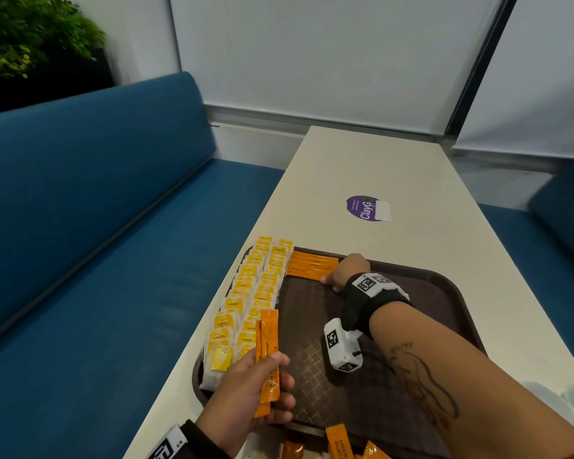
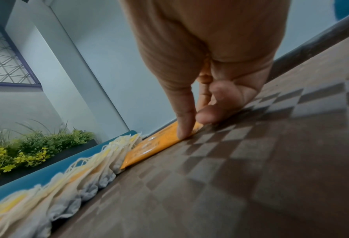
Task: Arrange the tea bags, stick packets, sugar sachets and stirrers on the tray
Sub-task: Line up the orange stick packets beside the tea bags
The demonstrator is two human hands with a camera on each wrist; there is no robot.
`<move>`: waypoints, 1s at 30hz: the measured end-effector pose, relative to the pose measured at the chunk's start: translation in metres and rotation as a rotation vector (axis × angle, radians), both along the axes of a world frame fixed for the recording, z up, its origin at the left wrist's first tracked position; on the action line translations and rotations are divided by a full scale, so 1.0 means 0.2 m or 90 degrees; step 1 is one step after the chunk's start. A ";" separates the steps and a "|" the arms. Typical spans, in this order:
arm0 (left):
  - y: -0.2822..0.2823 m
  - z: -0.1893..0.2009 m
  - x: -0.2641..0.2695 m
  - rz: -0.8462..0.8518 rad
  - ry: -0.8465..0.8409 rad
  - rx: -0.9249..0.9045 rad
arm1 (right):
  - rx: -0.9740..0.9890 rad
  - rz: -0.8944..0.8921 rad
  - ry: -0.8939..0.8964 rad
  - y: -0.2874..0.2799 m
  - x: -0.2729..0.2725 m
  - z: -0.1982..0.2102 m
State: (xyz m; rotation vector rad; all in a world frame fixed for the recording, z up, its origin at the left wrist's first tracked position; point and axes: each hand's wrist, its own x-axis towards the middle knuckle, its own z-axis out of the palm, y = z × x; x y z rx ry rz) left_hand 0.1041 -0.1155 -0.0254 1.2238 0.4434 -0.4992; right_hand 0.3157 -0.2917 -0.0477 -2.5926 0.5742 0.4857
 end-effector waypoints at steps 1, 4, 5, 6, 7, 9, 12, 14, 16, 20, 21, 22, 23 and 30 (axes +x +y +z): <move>0.00 0.00 0.00 0.000 0.000 0.000 | 0.004 0.002 0.000 0.00 0.00 0.00; 0.00 0.00 0.00 -0.002 -0.001 -0.001 | 0.018 -0.004 -0.002 0.01 0.00 0.01; 0.01 0.00 0.00 -0.002 -0.001 -0.003 | 0.018 -0.008 -0.005 0.01 0.00 0.00; 0.01 0.00 0.01 -0.004 -0.001 -0.005 | 0.020 -0.012 -0.009 0.01 0.00 0.00; 0.01 0.00 0.01 -0.005 -0.001 -0.008 | 0.023 -0.016 -0.011 0.01 0.00 0.00; 0.01 0.00 0.01 -0.008 0.000 -0.016 | 0.027 -0.018 -0.015 0.01 0.00 0.00; 0.00 0.00 0.01 -0.018 -0.003 -0.031 | 0.047 -0.025 -0.021 0.01 0.01 -0.01; 0.01 0.01 0.01 -0.023 -0.006 -0.037 | 0.062 -0.033 -0.032 0.00 0.00 -0.01; 0.01 0.01 0.00 -0.025 -0.010 -0.042 | 0.065 -0.034 -0.032 -0.01 -0.02 -0.01; 0.02 0.03 0.00 -0.027 -0.026 -0.040 | 0.070 -0.011 -0.105 -0.03 -0.08 0.01; 0.02 0.03 -0.01 -0.029 -0.032 -0.039 | 0.115 0.008 -0.149 -0.03 -0.11 0.04; 0.03 0.03 -0.01 -0.030 -0.038 -0.038 | 0.182 0.032 -0.184 -0.03 -0.16 0.07; 0.03 0.03 -0.01 -0.029 -0.044 -0.038 | 0.253 0.063 -0.196 -0.03 -0.23 0.12; -0.02 0.06 -0.02 -0.065 -0.077 0.048 | 0.562 0.245 -0.071 0.01 -0.69 0.33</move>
